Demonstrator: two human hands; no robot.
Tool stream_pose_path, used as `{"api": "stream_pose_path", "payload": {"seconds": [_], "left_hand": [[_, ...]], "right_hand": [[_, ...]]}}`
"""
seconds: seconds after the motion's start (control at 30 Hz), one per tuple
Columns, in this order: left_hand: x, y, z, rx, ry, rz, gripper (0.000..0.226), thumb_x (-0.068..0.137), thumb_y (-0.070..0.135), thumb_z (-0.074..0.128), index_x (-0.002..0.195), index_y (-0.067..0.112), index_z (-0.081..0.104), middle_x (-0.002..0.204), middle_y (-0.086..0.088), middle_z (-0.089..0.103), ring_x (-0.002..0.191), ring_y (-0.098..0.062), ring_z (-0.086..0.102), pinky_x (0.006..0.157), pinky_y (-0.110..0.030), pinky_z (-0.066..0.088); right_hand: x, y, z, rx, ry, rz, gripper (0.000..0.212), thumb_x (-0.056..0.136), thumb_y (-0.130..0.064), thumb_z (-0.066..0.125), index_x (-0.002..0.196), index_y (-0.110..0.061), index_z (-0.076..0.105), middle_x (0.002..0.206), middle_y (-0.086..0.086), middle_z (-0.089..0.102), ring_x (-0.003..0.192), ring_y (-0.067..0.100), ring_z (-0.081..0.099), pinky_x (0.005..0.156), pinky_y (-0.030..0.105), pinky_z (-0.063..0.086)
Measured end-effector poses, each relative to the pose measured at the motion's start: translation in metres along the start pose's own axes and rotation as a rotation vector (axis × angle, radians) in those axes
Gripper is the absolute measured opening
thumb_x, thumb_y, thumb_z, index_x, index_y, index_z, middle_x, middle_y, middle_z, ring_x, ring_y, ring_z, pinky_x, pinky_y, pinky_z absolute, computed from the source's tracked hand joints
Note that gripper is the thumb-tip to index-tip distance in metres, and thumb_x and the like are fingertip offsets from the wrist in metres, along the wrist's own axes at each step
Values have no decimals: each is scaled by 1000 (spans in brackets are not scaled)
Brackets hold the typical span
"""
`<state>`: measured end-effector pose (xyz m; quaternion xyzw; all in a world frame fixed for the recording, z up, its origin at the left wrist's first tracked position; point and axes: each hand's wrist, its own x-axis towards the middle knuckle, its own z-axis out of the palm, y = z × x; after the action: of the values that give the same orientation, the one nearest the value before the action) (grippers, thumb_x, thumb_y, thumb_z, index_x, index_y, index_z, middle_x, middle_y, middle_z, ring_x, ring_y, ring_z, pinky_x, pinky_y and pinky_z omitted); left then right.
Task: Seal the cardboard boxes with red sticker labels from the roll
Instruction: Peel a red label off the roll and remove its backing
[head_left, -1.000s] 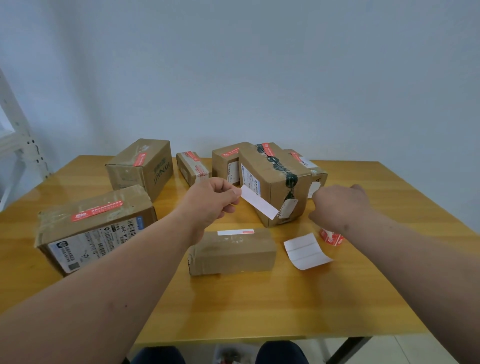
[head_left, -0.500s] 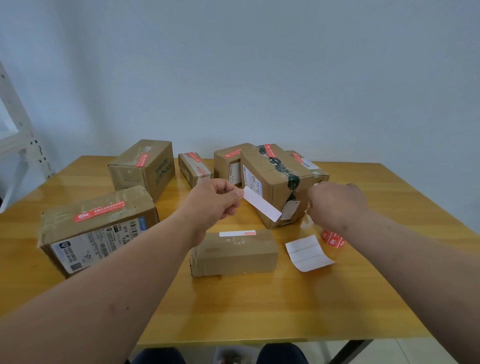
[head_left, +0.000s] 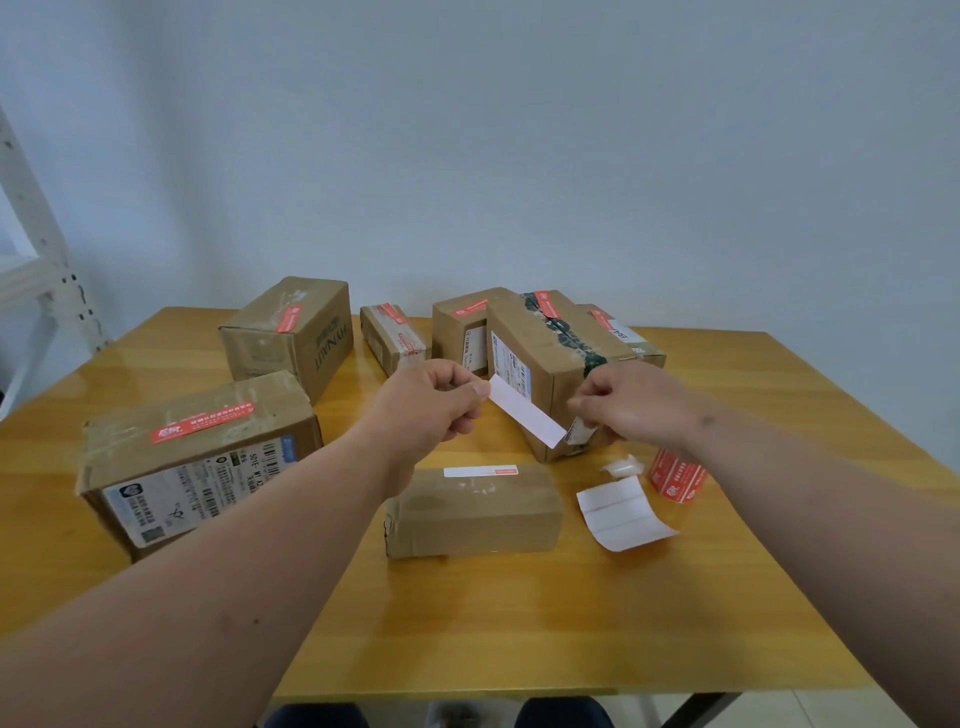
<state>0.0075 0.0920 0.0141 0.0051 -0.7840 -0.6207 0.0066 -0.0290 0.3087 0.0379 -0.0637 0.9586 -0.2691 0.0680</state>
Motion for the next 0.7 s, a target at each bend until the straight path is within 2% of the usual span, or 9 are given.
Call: {"api": "stream_pose_path", "payload": {"seconds": [0.07, 0.17, 0.27, 0.37, 0.5, 0.7], "left_hand": [[1, -1, -1, -25, -3, 2, 14, 94, 20, 64, 81, 14, 66, 73, -1, 63, 68, -12, 56, 68, -25, 50], [1, -2, -2, -34, 23, 15, 13, 94, 20, 63, 83, 14, 67, 73, -2, 61, 67, -11, 54, 67, -23, 50], [1, -2, -3, -40, 50, 40, 13, 94, 21, 63, 88, 12, 69, 72, -1, 61, 64, -9, 54, 63, -18, 50], [-1, -2, -7, -60, 37, 64, 12, 93, 21, 63, 92, 11, 70, 69, 0, 65, 63, -9, 57, 65, -19, 52], [-1, -3, -11, -120, -13, 72, 10, 93, 17, 63, 91, 11, 70, 75, -3, 71, 72, -16, 64, 80, -33, 54], [-5, -5, -15, -334, -183, -65, 13, 93, 9, 60, 101, 11, 70, 92, -11, 74, 85, -21, 70, 84, -37, 54]], "right_hand": [[-4, -9, 4, 293, -125, 97, 31, 101, -34, 47, 99, -11, 69, 94, 9, 74, 72, 16, 68, 65, 26, 50], [-8, -19, 9, 632, -354, 234, 43, 103, -41, 39, 113, -6, 64, 98, 16, 74, 79, 24, 71, 75, 34, 51], [-7, -25, 12, 759, -466, 270, 41, 103, -39, 39, 104, -8, 66, 89, 15, 74, 72, 23, 70, 71, 32, 51], [-7, -29, 10, 810, -480, 223, 26, 99, -26, 50, 94, -8, 69, 77, 9, 70, 60, 15, 64, 64, 28, 51], [-4, -29, 7, 878, -443, 143, 7, 93, -11, 60, 91, -10, 67, 70, 4, 64, 56, 13, 57, 57, 25, 50], [-1, -28, 5, 768, -318, 54, 11, 93, -2, 59, 96, -7, 69, 69, 5, 65, 54, 10, 55, 54, 22, 48]]}}
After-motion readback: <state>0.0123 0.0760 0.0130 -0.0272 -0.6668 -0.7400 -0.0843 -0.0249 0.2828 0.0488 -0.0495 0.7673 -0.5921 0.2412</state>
